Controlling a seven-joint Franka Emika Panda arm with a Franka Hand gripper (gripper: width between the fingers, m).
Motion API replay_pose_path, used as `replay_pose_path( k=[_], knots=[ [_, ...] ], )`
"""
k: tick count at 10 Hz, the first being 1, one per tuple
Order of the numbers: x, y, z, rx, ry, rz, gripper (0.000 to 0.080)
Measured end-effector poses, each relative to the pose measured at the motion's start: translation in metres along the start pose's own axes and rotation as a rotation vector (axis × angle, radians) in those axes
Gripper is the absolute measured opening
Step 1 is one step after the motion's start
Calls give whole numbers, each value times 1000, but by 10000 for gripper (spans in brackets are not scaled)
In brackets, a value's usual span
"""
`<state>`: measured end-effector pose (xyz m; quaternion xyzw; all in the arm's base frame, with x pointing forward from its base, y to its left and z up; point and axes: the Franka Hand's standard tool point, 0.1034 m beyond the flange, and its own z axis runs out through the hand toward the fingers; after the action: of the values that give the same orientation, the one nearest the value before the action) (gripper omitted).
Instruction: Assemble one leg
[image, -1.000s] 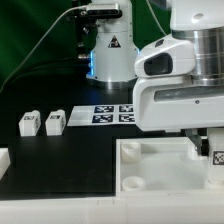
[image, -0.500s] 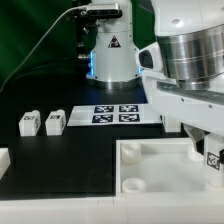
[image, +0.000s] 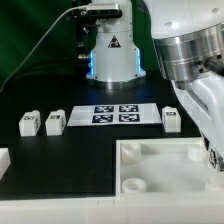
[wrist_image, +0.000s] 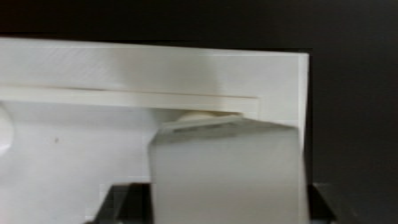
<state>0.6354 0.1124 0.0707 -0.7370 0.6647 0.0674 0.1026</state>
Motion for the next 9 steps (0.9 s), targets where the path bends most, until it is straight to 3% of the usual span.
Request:
replay_pose_path(
  k=[1,2,3,7,9],
  knots=[
    [-1,0,0,2,5,-44,365],
    [-2,-1,0,7,19,-227,566],
    [-4,-3,-3,7,28,-402,623],
    [-6,-3,-5,-1,36,-788,648],
    [-4,-3,-4,-59,90,-1201,649]
  ],
)
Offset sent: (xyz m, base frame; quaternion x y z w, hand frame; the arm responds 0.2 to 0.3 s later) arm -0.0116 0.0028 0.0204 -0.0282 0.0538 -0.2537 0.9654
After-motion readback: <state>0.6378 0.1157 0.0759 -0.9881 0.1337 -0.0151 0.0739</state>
